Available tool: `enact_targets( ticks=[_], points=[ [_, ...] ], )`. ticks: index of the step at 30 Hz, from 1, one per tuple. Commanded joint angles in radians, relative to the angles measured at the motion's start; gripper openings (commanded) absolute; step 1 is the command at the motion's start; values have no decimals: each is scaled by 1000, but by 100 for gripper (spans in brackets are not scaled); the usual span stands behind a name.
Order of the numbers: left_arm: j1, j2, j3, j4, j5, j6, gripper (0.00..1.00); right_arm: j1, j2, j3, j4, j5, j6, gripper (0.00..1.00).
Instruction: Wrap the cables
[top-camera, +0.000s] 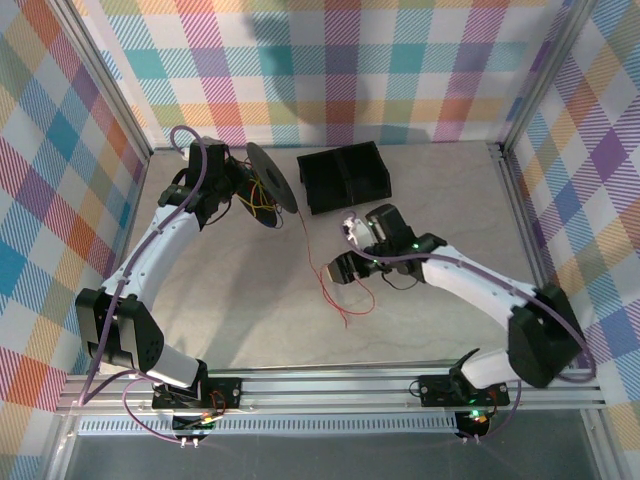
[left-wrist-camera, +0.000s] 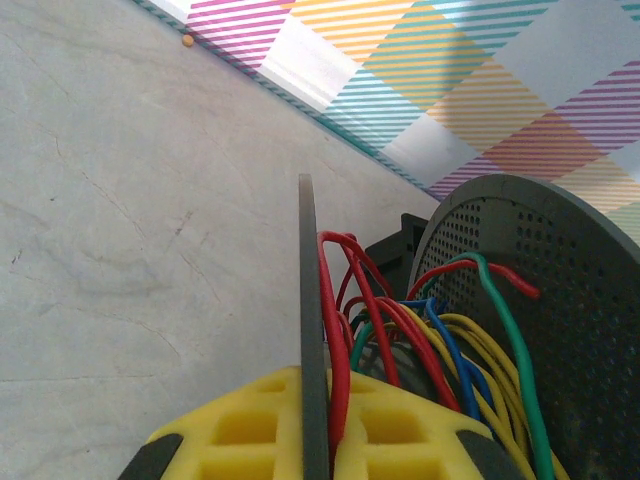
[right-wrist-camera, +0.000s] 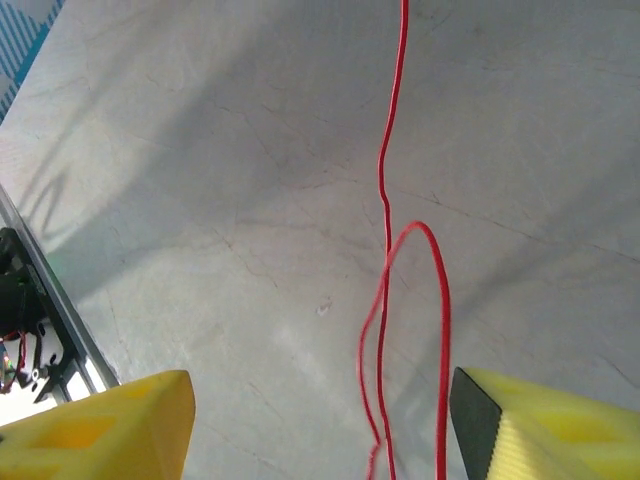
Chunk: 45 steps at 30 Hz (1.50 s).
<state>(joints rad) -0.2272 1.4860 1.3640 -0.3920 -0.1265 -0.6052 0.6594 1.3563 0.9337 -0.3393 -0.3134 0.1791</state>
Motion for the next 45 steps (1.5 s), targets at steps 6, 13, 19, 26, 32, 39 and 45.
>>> enact_targets(
  ticks=[6,13,19,26,32,39,45],
  points=[
    [10,-29,37,61,-16,2,0,-29,-229,-197,-83,151,161,73],
    [11,-13,39,57,-19,-1,0,-29,-386,-393,4,89,260,74],
    [11,-3,38,62,-15,-8,0,-25,-395,-536,228,9,295,72],
    [11,-3,32,59,-22,-11,0,19,-267,-612,528,57,354,61],
    [11,6,32,60,-24,-13,0,86,-105,-599,650,105,388,54],
    [11,11,28,61,-18,-18,0,138,-55,-589,667,215,426,18],
    [11,24,37,43,-51,-1,0,154,-298,-508,449,249,373,0]
  ],
)
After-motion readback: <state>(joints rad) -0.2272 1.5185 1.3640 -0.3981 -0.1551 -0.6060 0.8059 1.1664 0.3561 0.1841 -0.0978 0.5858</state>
